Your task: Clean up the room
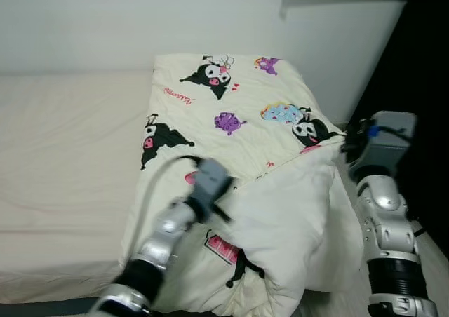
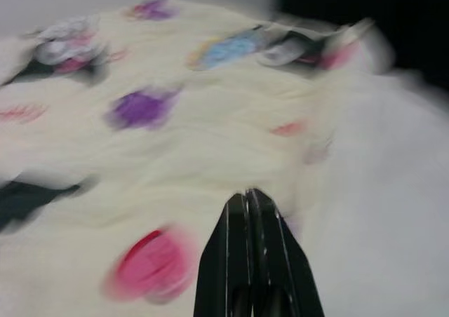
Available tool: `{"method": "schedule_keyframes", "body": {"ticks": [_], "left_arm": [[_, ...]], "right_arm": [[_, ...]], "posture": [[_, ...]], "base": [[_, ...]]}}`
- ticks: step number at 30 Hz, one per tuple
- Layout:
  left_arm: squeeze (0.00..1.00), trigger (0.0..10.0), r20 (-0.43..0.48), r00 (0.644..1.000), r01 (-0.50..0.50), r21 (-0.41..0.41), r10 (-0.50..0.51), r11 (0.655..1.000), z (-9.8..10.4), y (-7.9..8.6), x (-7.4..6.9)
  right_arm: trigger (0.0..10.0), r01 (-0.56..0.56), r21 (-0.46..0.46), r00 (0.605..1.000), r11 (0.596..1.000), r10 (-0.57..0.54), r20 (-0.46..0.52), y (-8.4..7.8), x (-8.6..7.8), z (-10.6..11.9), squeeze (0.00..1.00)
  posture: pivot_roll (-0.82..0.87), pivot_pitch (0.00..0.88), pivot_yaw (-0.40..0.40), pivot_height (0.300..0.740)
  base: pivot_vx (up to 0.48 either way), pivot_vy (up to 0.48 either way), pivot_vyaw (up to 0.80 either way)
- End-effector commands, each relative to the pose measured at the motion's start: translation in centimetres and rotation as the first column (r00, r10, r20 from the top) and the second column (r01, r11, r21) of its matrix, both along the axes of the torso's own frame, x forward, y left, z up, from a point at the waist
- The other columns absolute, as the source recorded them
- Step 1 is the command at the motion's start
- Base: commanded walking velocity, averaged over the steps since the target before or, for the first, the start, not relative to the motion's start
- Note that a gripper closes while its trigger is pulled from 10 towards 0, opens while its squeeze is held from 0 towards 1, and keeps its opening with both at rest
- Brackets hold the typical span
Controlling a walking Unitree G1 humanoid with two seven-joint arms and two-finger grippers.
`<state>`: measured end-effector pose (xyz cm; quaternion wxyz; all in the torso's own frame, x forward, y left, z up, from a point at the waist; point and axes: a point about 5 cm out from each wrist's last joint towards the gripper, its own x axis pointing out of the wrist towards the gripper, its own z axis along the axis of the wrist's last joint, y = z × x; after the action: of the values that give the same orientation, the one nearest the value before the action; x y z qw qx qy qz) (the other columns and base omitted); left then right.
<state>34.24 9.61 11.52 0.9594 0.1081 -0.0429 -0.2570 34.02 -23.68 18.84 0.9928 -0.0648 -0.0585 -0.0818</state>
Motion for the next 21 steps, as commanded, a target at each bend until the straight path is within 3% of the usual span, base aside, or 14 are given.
{"method": "schedule_keyframes", "body": {"ticks": [1, 2, 4, 5, 6, 7, 8, 9, 12, 13, 15, 16, 17, 21], "left_arm": [[0.00, 10.0, -0.039, 0.997, -0.071, 0.032, 0.072, 0.997, -0.7, 1.4, 0.2], [0.00, 10.0, -0.039, 0.997, -0.071, 0.032, 0.072, 0.997, -0.7, 1.4, 0.2], [0.00, 10.0, -0.066, 0.974, -0.211, 0.102, 0.218, 0.972, -1.2, 5.2, 0.3], [0.00, 10.0, -0.066, 0.974, -0.211, 0.102, 0.218, 0.972, -1.2, 5.2, 0.3], [0.00, 10.0, -0.067, 0.955, -0.277, 0.129, 0.287, 0.952, -1.5, 7.1, 0.1], [0.00, 10.0, -0.067, 0.955, -0.277, 0.129, 0.287, 0.952, -1.5, 7.1, 0.1], [0.00, 10.0, -0.061, 0.928, -0.353, 0.167, 0.367, 0.921, -1.9, 9.8, -0.4], [0.00, 10.0, -0.061, 0.928, -0.353, 0.167, 0.367, 0.921, -1.9, 9.8, -0.4], [0.00, 10.0, -0.040, 0.908, -0.403, 0.189, 0.417, 0.895, -2.2, 11.3, -0.8], [0.00, 10.0, -0.040, 0.908, -0.403, 0.189, 0.417, 0.895, -2.2, 11.3, -0.8], [0.00, 10.0, -0.027, 0.901, -0.420, 0.188, 0.433, 0.888, -2.3, 11.6, -1.2], [0.00, 10.0, -0.027, 0.901, -0.420, 0.188, 0.433, 0.888, -2.3, 11.6, -1.2], [0.00, 10.0, -0.024, 0.901, -0.422, 0.187, 0.434, 0.887, -2.4, 11.6, -1.3], [0.00, 10.0, -0.025, 0.926, -0.370, 0.149, 0.377, 0.917, -2.3, 10.5, -1.6]], "right_arm": [[10.0, -0.071, -0.014, 0.993, 0.997, 0.069, -0.096, 1.0, 0.2, -1.6, 0.00], [10.0, -0.071, -0.014, 0.993, 0.997, 0.069, -0.096, 1.0, 0.2, -1.6, 0.00], [10.0, -0.314, -0.054, 0.923, 0.948, 0.291, -0.253, 3.7, 0.1, -3.8, 0.00], [10.0, -0.314, -0.054, 0.923, 0.948, 0.291, -0.253, 3.7, 0.1, -3.8, 0.00], [10.0, -0.446, -0.055, 0.862, 0.893, 0.413, -0.293, 5.7, -0.3, -4.6, 0.00], [10.0, -0.446, -0.055, 0.862, 0.893, 0.413, -0.293, 5.7, -0.3, -4.6, 0.00], [10.0, -0.640, -0.020, 0.730, 0.768, 0.599, -0.329, 9.2, -1.0, -5.6, 0.00], [10.0, -0.640, -0.020, 0.730, 0.768, 0.599, -0.329, 9.2, -1.0, -5.6, 0.00], [10.0, -0.803, -0.061, 0.565, 0.593, 0.726, -0.391, 12.7, -1.3, -6.7, 0.00], [10.0, -0.803, -0.061, 0.565, 0.593, 0.726, -0.391, 12.7, -1.3, -6.7, 0.00], [10.0, -0.903, -0.114, 0.418, 0.414, 0.786, -0.456, 15.7, -1.5, -7.6, 0.00], [10.0, -0.903, -0.114, 0.418, 0.414, 0.786, -0.456, 15.7, -1.5, -7.6, 0.00], [10.0, -0.926, -0.127, 0.372, 0.356, 0.796, -0.478, 16.6, -1.6, -7.9, 0.00], [10.0, -0.947, -0.163, 0.320, 0.276, 0.781, -0.537, 18.0, -1.4, -8.5, 0.00]], "posture": [[-0.06, 0.086, -0.035, 0.570], [-0.06, 0.086, -0.035, 0.570], [-0.05, 0.085, -0.031, 0.570], [-0.05, 0.085, -0.031, 0.570], [-0.05, 0.086, -0.026, 0.570], [-0.05, 0.086, -0.026, 0.570], [-0.05, 0.086, -0.026, 0.570], [-0.05, 0.086, -0.026, 0.570], [-0.05, 0.090, -0.026, 0.570], [-0.05, 0.090, -0.026, 0.570], [-0.03, 0.099, -0.041, 0.570], [-0.03, 0.099, -0.041, 0.570], [-0.03, 0.099, -0.041, 0.570], [-0.02, 0.100, -0.053, 0.570]], "base": [[0.000, 0.000, 0.00], [0.000, 0.000, 0.00], [0.000, 0.000, 0.00], [0.000, 0.000, 0.00], [0.000, 0.000, 0.00], [0.000, 0.000, 0.00], [0.000, 0.000, 0.00], [0.000, 0.000, 0.00], [0.000, 0.000, 0.00], [0.000, 0.000, 0.00], [0.000, 0.000, 0.00], [0.000, 0.000, 0.00], [0.000, 0.000, 0.00], [0.000, 0.000, 0.00]]}}
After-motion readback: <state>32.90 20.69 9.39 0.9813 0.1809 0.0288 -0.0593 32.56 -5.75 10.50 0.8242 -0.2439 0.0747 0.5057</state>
